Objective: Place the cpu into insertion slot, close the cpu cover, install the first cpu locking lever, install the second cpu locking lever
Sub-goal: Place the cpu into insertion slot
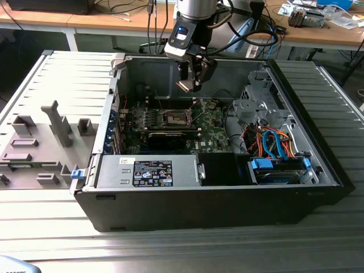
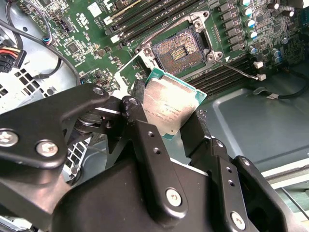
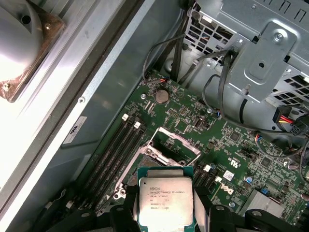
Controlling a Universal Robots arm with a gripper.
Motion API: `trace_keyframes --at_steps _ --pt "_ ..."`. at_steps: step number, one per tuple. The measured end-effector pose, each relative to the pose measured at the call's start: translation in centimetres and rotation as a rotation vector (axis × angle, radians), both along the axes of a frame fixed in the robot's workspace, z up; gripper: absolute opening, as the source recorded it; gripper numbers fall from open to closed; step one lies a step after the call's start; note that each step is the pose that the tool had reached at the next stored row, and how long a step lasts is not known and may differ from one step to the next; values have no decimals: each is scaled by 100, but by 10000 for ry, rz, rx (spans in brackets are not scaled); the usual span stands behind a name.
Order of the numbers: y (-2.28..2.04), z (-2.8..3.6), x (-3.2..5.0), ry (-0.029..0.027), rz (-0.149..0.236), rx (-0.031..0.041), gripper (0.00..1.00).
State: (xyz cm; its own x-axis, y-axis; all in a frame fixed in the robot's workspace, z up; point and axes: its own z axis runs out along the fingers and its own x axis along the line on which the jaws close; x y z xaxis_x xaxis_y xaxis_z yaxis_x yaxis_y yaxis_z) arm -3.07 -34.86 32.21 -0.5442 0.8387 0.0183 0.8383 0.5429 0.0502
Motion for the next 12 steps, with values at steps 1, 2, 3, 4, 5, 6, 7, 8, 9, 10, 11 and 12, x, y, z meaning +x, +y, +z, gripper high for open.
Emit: trace_keyframes --at_steps 1,2,3,4,5,6,7,8,9,10,11,12 --pt "0 0 0 0 -5 0 55" --pt "0 0 0 0 -8 0 55" --pt "0 0 0 0 -14 0 55" --pt "0 0 0 -1 -19 0 55" --pt "0 0 0 0 -22 0 55" --pt "0 0 0 0 -27 0 55" --pt "0 0 0 0 -34 0 55" --pt "0 0 0 0 -39 0 55" --pt "0 0 0 0 -44 1 55" --pt "0 0 0 -1 -47 0 55" --pt "0 0 0 0 -51 0 55" --pt "0 0 0 0 -54 0 55"
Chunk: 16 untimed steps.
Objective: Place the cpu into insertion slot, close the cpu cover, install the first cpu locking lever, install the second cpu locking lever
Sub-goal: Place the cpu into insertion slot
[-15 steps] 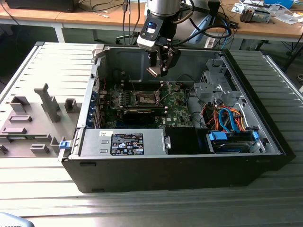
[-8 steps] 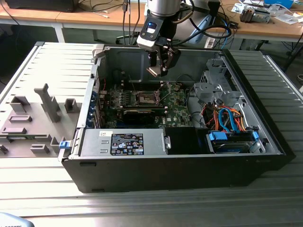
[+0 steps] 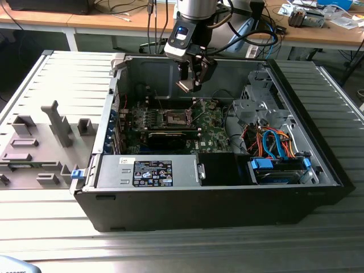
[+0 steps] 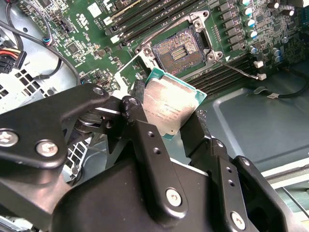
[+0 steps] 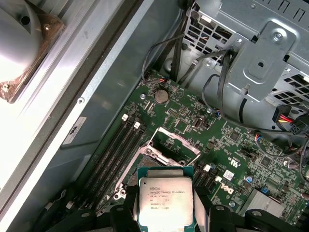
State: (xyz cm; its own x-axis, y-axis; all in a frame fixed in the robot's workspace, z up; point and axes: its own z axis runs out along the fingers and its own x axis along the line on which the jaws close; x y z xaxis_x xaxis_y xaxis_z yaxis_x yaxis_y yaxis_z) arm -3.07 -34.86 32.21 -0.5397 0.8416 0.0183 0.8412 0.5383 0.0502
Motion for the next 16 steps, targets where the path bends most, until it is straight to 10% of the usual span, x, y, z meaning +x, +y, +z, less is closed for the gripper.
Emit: trace_keyframes --at_steps 16 --pt "0 0 0 0 -76 0 55"
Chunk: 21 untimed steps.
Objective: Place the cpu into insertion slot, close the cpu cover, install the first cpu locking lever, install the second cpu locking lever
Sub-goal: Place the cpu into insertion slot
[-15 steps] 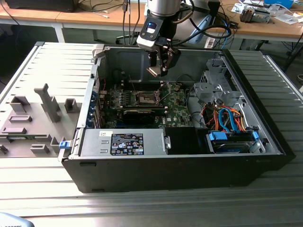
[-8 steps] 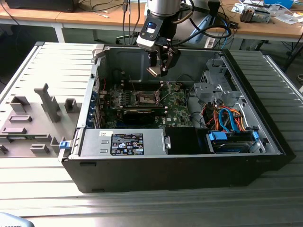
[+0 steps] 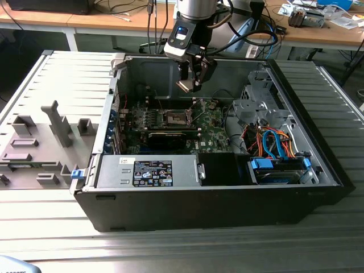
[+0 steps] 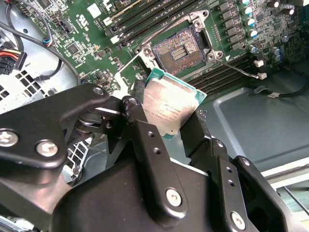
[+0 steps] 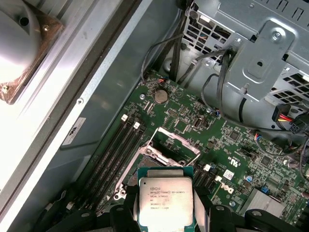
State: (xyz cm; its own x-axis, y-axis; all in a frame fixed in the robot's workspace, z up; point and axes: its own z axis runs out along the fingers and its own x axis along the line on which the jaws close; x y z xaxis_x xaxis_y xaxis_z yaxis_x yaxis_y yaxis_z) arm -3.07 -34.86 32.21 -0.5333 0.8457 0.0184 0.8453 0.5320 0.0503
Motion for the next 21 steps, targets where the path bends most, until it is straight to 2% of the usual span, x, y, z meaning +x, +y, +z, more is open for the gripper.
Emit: trace_keyframes --at_steps 4,6,21 --pt "0 0 0 0 -20 0 55" --pt "0 0 0 0 -219 -1 55" --pt "0 -4 0 0 -378 -1 55"
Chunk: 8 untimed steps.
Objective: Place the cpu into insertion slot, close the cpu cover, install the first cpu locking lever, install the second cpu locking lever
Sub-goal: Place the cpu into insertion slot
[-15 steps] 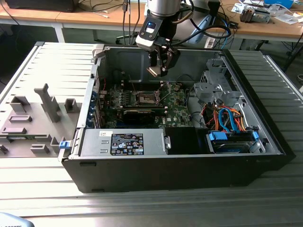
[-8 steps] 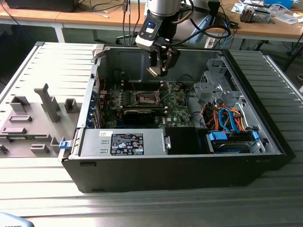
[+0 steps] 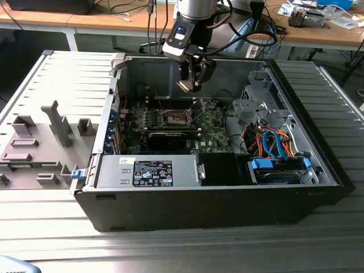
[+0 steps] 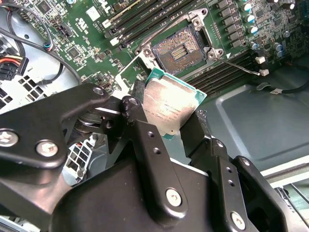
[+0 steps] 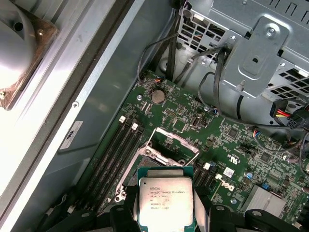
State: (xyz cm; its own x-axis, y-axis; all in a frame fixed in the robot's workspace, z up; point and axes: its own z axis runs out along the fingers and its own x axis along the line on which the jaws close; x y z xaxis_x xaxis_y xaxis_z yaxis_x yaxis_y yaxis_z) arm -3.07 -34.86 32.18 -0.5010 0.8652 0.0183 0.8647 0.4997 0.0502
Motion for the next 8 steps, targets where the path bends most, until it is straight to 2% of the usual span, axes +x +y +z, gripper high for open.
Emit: trace_keyframes --at_steps 8 --pt "0 -1 0 0 -48 0 55"
